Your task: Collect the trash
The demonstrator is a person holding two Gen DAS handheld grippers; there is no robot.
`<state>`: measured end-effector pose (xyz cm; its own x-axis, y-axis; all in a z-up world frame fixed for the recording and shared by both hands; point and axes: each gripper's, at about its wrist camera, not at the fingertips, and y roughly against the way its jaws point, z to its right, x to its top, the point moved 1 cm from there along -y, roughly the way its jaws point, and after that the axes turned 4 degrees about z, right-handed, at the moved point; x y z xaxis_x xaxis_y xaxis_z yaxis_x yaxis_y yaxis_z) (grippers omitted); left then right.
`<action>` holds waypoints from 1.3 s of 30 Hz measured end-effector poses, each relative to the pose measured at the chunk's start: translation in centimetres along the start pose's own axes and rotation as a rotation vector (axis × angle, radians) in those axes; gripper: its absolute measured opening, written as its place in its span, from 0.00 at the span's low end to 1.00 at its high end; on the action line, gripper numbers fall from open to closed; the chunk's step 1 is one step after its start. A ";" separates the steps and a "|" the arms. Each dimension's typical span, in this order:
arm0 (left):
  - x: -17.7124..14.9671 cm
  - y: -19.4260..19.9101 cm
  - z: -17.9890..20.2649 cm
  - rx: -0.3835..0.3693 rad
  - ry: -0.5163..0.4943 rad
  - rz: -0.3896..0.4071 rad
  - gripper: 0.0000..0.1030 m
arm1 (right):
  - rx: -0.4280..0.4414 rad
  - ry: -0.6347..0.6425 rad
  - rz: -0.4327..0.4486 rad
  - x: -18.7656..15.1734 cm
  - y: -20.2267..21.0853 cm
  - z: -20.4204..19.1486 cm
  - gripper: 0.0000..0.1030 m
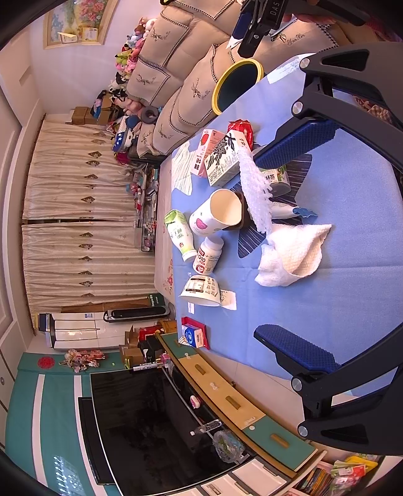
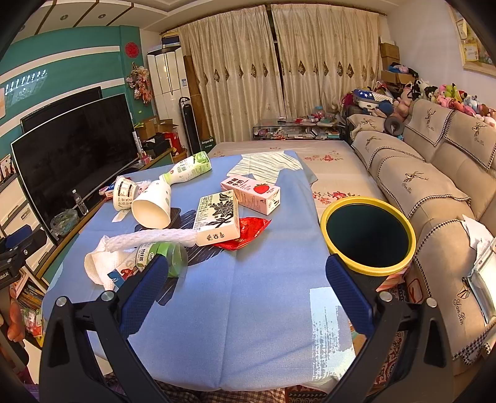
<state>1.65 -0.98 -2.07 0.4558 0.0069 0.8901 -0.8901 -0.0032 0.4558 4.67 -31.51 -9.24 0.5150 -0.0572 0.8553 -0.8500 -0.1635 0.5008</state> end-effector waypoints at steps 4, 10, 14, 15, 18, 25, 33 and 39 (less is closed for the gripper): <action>0.0 -0.2 0.2 -0.001 -0.005 -0.005 0.96 | 0.000 -0.001 -0.004 0.0 -0.2 0.1 0.94; 0.0 -1.0 0.2 -0.002 -0.008 -0.014 0.96 | 0.002 -0.003 -0.020 -0.2 -0.7 0.3 0.94; 0.3 -1.9 0.2 0.004 -0.011 -0.021 0.96 | 0.010 -0.002 -0.032 0.0 -1.3 0.5 0.94; 0.4 -2.2 0.1 0.006 -0.012 -0.021 0.96 | 0.011 0.003 -0.034 0.0 -1.5 0.4 0.94; 1.0 -3.2 0.0 0.016 -0.022 -0.014 0.96 | 0.025 0.023 -0.042 0.5 -2.5 0.2 0.94; 3.9 -6.7 -0.8 0.057 -0.028 0.033 0.96 | 0.049 0.053 -0.110 2.9 -8.1 -0.3 0.94; 6.4 -11.2 -1.8 0.062 -0.012 0.044 0.96 | 0.091 0.118 -0.150 4.8 -13.7 -3.3 0.94; 6.6 -13.3 -2.1 0.048 -0.007 0.034 0.96 | 0.075 0.143 -0.241 4.9 -18.8 -5.5 0.93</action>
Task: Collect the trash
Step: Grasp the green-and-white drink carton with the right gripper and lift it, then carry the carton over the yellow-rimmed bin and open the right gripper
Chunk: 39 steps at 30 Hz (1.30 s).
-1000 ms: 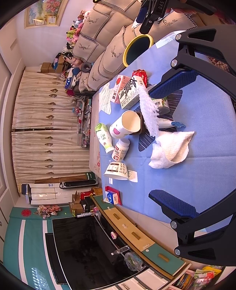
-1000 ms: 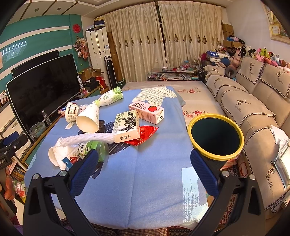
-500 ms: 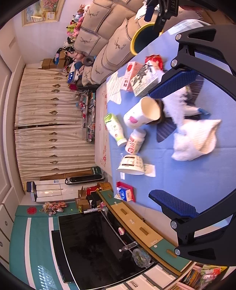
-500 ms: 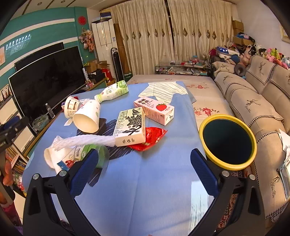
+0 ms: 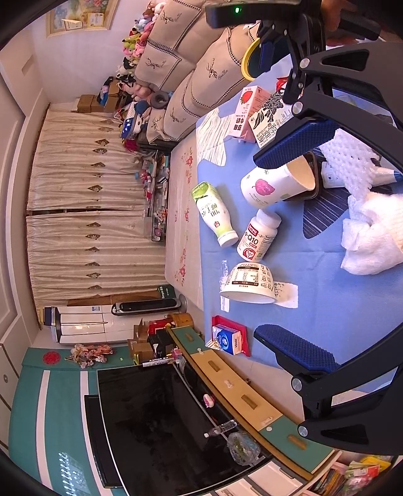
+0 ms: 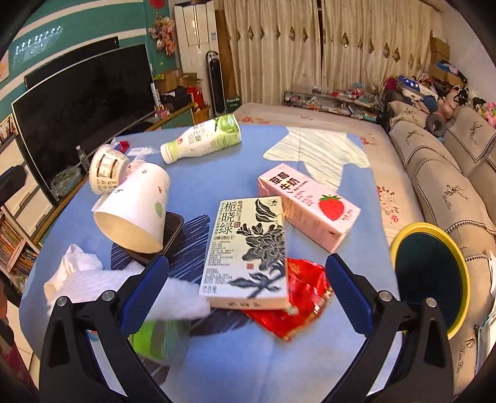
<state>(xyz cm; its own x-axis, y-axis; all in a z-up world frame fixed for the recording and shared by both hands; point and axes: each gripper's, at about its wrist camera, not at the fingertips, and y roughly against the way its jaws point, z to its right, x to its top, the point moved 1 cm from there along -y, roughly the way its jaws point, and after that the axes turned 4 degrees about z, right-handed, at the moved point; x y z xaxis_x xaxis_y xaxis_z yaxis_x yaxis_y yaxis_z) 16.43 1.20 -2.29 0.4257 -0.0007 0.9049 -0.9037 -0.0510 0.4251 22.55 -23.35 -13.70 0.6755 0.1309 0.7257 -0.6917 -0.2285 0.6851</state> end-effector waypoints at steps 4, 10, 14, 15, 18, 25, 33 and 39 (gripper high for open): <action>-0.5 -1.2 -0.6 -0.001 0.011 -0.017 0.96 | -0.027 0.007 -0.054 0.2 -2.4 -0.7 0.93; -1.2 -2.6 -1.6 -0.017 0.035 -0.043 0.96 | -0.056 0.012 -0.138 0.9 -5.9 -0.3 0.83; -1.7 -3.1 -1.6 -0.027 0.039 -0.054 0.96 | -0.047 -0.005 -0.185 0.7 -7.4 0.2 0.71; -1.8 -3.1 -1.5 -0.029 0.039 -0.056 0.96 | -0.044 -0.008 -0.184 0.7 -7.5 0.3 0.69; -2.0 -3.0 -1.3 -0.033 0.038 -0.057 0.96 | -0.033 -0.021 -0.163 0.9 -7.0 0.6 0.68; -1.9 -2.4 -0.5 -0.046 0.026 -0.053 0.96 | 0.006 -0.049 -0.078 1.6 -3.4 1.1 0.68; -1.4 -1.7 1.5 -0.067 -0.003 -0.045 0.96 | -0.024 -0.097 0.007 3.1 -0.3 4.4 0.68; -1.1 -1.6 3.2 -0.084 -0.031 -0.048 0.96 | -0.138 -0.211 0.008 2.5 0.0 12.2 0.68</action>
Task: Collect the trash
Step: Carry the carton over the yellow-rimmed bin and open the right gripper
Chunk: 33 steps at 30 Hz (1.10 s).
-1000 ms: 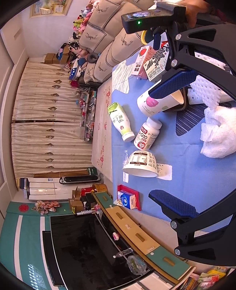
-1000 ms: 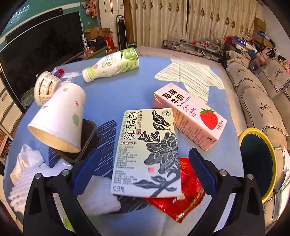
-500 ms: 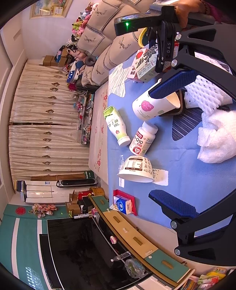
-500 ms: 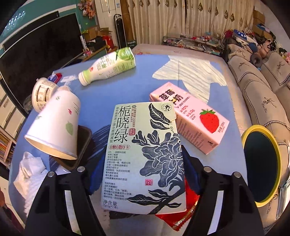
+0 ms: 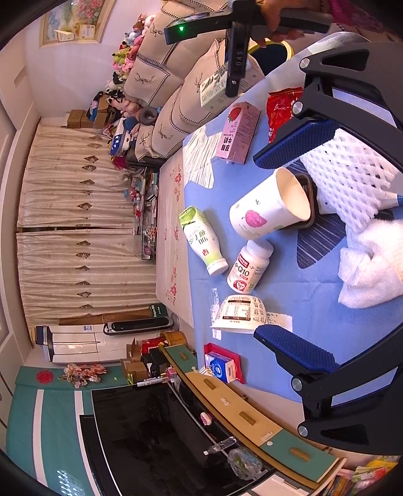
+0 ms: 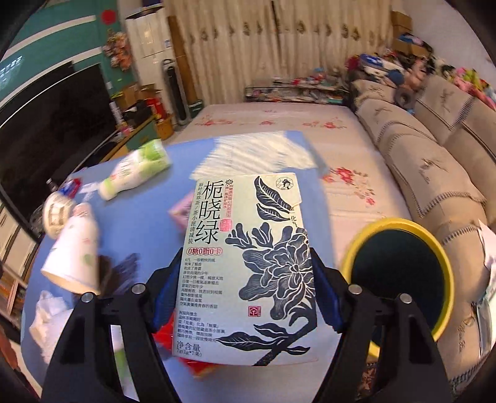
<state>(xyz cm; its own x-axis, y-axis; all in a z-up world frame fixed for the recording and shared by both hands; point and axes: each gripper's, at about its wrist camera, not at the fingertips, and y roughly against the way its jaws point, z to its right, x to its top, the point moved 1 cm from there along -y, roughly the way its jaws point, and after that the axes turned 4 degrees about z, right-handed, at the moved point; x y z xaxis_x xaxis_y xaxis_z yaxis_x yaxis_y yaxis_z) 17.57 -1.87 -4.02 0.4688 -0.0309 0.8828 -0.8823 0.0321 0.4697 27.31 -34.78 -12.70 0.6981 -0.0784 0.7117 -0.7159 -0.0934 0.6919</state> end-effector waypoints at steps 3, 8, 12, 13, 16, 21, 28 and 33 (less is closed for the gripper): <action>0.1 -0.5 0.9 -0.001 -0.010 -0.011 0.96 | -0.083 -0.083 -0.023 -0.3 -1.3 5.4 0.68; 0.2 -1.5 2.5 0.000 -0.022 -0.031 0.96 | -0.184 -0.166 -0.072 -1.3 -4.2 12.0 0.68; 0.2 -2.4 4.1 0.001 -0.044 -0.047 0.96 | -0.240 -0.199 -0.108 -2.4 -6.5 15.5 0.69; 0.2 -2.5 4.5 0.000 -0.048 -0.050 0.96 | -0.245 -0.206 -0.124 -2.7 -7.2 16.1 0.69; 0.2 -3.0 5.6 -0.003 -0.065 -0.059 0.96 | -0.261 -0.220 -0.164 -3.6 -9.0 17.7 0.69; 0.3 -3.5 6.8 -0.004 -0.083 -0.073 0.96 | -0.252 -0.271 -0.175 -4.6 -9.7 19.4 0.78; 0.1 -4.3 6.9 -0.017 -0.085 -0.111 0.96 | -0.215 -0.282 -0.133 -4.9 -7.4 19.0 0.80; -0.4 -5.4 6.3 -0.017 -0.117 -0.163 0.95 | -0.167 -0.273 -0.095 -4.9 -5.6 17.4 0.82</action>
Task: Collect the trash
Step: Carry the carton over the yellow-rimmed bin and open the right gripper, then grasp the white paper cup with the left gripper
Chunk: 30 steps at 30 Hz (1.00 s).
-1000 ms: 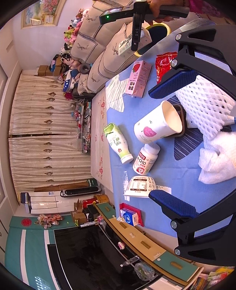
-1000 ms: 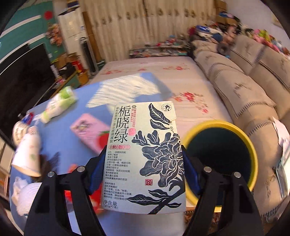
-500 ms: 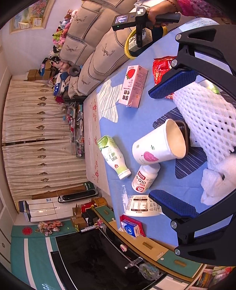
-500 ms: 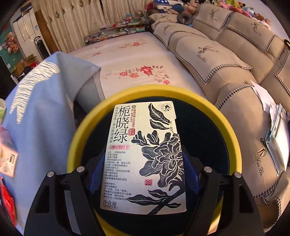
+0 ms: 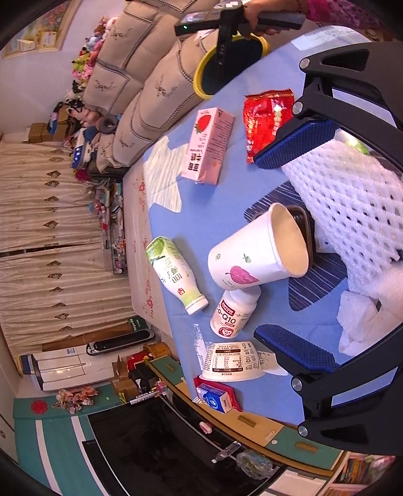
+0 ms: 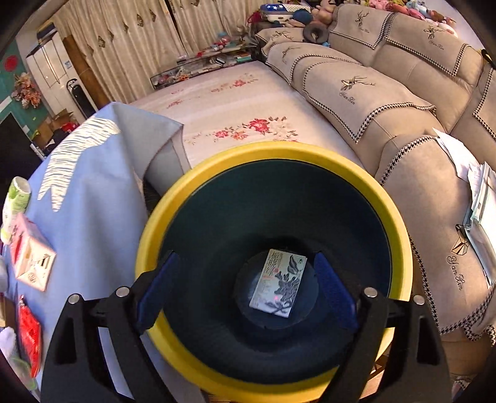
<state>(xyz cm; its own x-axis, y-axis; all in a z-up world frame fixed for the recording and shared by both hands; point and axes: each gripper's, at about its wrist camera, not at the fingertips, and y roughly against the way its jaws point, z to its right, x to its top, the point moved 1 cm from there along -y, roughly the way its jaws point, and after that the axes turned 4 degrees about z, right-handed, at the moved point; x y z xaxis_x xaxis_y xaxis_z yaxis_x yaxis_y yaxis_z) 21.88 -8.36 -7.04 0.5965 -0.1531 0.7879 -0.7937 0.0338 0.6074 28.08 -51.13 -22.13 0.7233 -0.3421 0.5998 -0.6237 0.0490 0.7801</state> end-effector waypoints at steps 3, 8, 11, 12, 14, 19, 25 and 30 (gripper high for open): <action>-0.2 -0.8 -0.4 -0.004 -0.022 -0.036 0.87 | 0.024 0.008 0.011 0.0 0.9 -0.8 0.82; -1.2 -1.6 -1.6 -0.033 -0.014 -0.070 0.70 | 0.055 0.023 0.028 0.1 1.9 -2.2 0.83; -1.7 -2.0 -2.0 -0.045 -0.025 -0.079 0.58 | 0.065 0.029 0.028 0.1 2.2 -2.7 0.83; -1.8 -2.3 -2.1 -0.045 -0.027 -0.084 0.56 | 0.069 0.031 0.028 0.0 2.2 -2.9 0.83; -2.1 -2.8 -2.3 -0.046 -0.037 -0.093 0.51 | 0.074 0.033 0.028 -0.1 2.3 -3.1 0.83; -2.2 -3.9 -1.8 -0.033 -0.076 -0.097 0.29 | 0.086 0.040 0.029 -0.3 2.6 -3.5 0.83; -2.0 -4.0 -1.9 -0.055 -0.066 -0.074 0.04 | 0.101 0.027 0.030 -0.9 3.0 -3.1 0.83; -1.1 -2.0 -1.8 -0.039 -0.065 -0.008 0.04 | 0.109 0.021 0.057 -1.6 4.5 -2.6 0.83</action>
<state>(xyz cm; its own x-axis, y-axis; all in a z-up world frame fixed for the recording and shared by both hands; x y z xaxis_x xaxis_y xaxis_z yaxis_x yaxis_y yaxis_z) 23.05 -6.43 -8.98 0.5927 -0.2176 0.7755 -0.7830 0.0703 0.6181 24.91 -47.93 -19.16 0.6909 -0.3214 0.6476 -0.6919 -0.0343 0.7212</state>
